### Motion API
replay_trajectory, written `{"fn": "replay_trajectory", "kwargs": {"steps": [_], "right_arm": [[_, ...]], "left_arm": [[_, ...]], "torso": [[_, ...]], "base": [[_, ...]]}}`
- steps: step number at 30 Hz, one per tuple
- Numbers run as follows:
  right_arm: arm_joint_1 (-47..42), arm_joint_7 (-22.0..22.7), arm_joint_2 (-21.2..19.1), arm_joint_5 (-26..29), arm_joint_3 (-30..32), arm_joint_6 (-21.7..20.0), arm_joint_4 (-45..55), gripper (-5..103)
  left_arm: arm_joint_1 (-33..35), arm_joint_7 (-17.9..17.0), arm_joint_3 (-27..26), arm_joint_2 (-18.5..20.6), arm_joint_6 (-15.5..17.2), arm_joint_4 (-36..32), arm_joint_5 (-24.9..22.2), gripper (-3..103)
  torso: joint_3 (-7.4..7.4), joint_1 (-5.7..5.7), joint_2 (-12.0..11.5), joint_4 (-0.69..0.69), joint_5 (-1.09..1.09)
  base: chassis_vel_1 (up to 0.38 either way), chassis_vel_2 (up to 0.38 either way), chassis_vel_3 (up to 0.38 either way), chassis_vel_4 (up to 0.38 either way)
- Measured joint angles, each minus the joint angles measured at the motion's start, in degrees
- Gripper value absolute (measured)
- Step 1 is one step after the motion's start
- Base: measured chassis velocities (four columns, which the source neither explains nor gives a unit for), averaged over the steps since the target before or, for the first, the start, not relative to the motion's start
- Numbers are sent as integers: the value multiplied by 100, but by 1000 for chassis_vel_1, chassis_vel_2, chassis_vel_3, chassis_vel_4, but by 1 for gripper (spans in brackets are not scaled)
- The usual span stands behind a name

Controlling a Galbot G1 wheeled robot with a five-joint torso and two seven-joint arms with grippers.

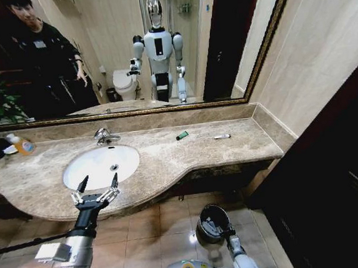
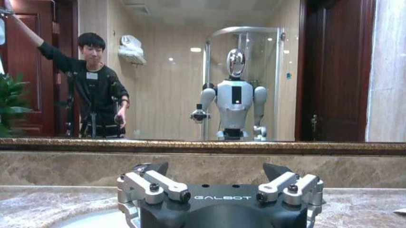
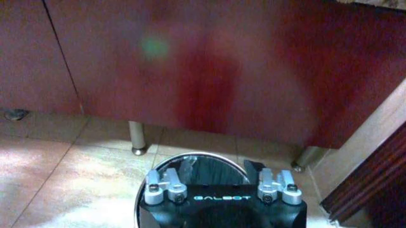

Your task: Pick up the trash from the sink and place it in the trash bin.

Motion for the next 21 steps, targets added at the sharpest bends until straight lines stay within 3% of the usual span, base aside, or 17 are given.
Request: {"fn": "replay_trajectory", "kwargs": {"steps": [8,11,21], "right_arm": [[-64,0,38,-7,-10,-101,190,95],[-65,-1,35,5,-7,-132,237,100],[-283,-6,-15,266,27,-277,785,100]], "left_arm": [[0,0,0,0,0,0,0,100],[0,0,0,0,0,0,0,100],[0,0,0,0,0,0,0,100]], "torso": [[0,0,0,0,0],[0,0,0,0,0],[0,0,0,0,1]], "base": [[0,0,0,0],[0,0,0,0],[0,0,0,0]]}}
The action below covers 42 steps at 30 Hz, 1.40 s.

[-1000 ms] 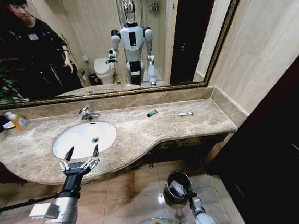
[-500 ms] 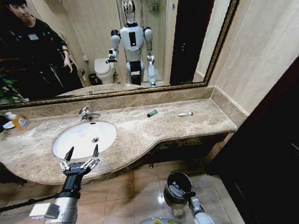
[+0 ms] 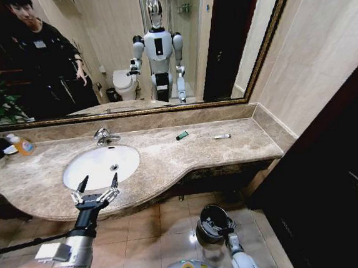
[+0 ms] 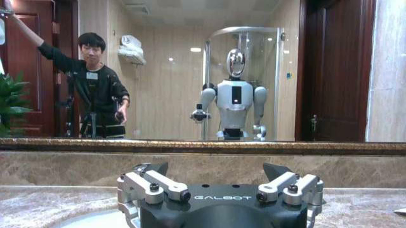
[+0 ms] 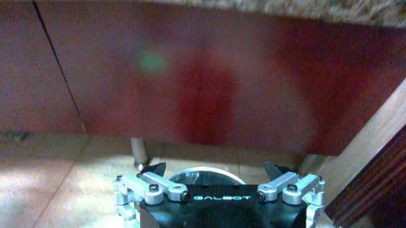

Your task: Pick up the trash from the sink and place it in the trash bin.

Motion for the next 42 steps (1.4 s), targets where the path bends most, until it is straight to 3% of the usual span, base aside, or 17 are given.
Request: {"fn": "replay_trajectory", "kwargs": {"steps": [6,10,15,23,26,33,34,38,42], "right_arm": [[-388,-167,-83,438,94,-152,995,100],[-800,-201,-277,848,169,-286,2296,100],[-1124,-129,-285,605,209,-130,3251,100],[-1302,-111,-219,199,86,-219,4480,100],[-1179,-115,-223,205,61,-400,4700,100],[-225,-217,-443,569,37,-1407,4824,100],[-225,-217,-443,569,37,-1407,4824,100],[486,-358,-805,1079,62,-2079,4551,100],[1130,-457,-1179,1475,49,-2487,4248,100]], "left_arm": [[0,0,0,0,0,0,0,100],[0,0,0,0,0,0,0,100],[0,0,0,0,0,0,0,100],[0,0,0,0,0,0,0,100],[0,0,0,0,0,0,0,100],[0,0,0,0,0,0,0,100],[0,0,0,0,0,0,0,100],[0,0,0,0,0,0,0,100],[0,0,0,0,0,0,0,100]], "torso": [[0,0,0,0,0],[0,0,0,0,-1],[0,0,0,0,-1],[0,0,0,0,-1],[0,0,0,-1,0],[0,0,0,0,-1],[0,0,0,0,-1],[1,0,0,0,0],[0,0,0,0,0]], "base": [[0,0,0,0],[0,0,0,0],[0,0,0,0],[0,0,0,0],[0,0,0,0],[0,0,0,0],[0,0,0,0],[0,0,0,0],[0,0,0,0]]}}
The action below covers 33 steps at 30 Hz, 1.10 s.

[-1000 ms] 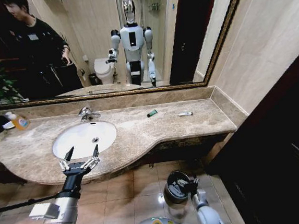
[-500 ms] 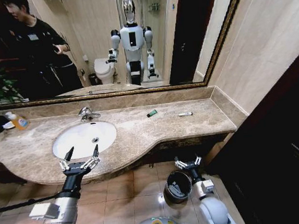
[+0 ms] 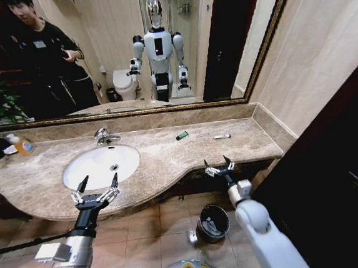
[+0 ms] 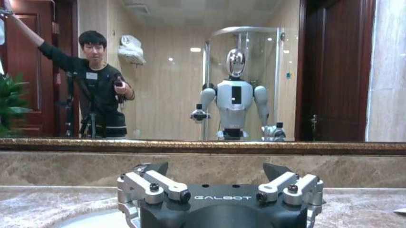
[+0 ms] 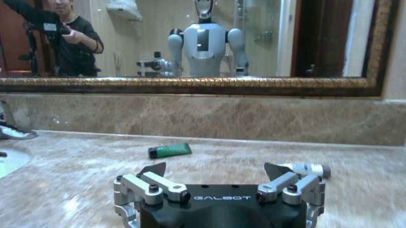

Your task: Pick up the trash from the sink and place it in the trash bin.

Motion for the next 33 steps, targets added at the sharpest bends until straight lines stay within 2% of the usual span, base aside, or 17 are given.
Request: {"fn": "replay_trajectory", "kwargs": {"steps": [8,14,17,26,31,33], "right_arm": [[791,-23,-264,271,-112,-159,-695,100],[1493,35,-403,307,-244,-106,-1623,100],[2155,59,-488,369,-385,-98,-2321,100],[3148,55,-549,573,-657,-112,-3476,100],[3518,159,-542,892,-819,-263,-3816,100],[3636,263,-544,936,-894,-491,-3899,100]], "left_arm": [[0,0,0,0,0,0,0,100],[0,0,0,0,0,0,0,100],[0,0,0,0,0,-1,0,100],[0,0,0,0,0,0,0,100],[0,0,0,0,0,0,0,100],[0,0,0,0,0,0,0,100]], "torso": [[0,0,0,0,0],[0,0,0,-1,1],[0,0,0,0,1],[0,0,0,-1,1],[0,0,0,-1,0],[0,-1,0,0,0]], "base": [[0,0,0,0],[0,0,0,0],[0,0,0,0],[0,0,0,0],[0,0,0,0],[0,0,0,0]]}}
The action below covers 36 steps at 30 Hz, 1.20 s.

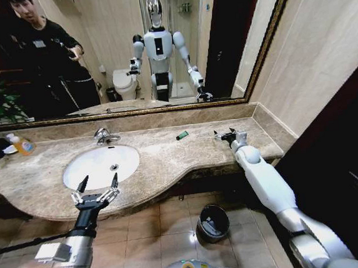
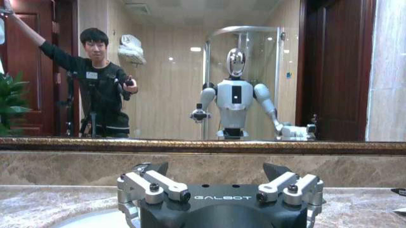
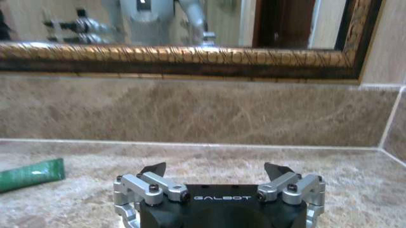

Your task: Pick up the trash from the sink and place it in the trash bin.

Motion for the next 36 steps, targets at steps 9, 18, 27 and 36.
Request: {"fn": "replay_trajectory", "kwargs": {"steps": [9,18,27,36], "right_arm": [[328,34,2,169,-138,-916,-176,100],[633,-15,73,201,-180,-1145,-604,100],[683,-304,-8,392,-128,-1254,-718,100],[549,-432,-54,385,-55,-1229,-659,100]], "left_arm": [[0,0,0,0,0,0,0,100],[0,0,0,0,0,0,0,100],[0,0,0,0,0,0,0,100],[0,0,0,0,0,0,0,100]], "torso": [[0,0,0,0,-1],[0,0,0,0,-1],[0,0,0,0,-1],[-1,0,0,0,-2]], "base": [[0,0,0,0],[0,0,0,0],[0,0,0,0],[0,0,0,0]]}}
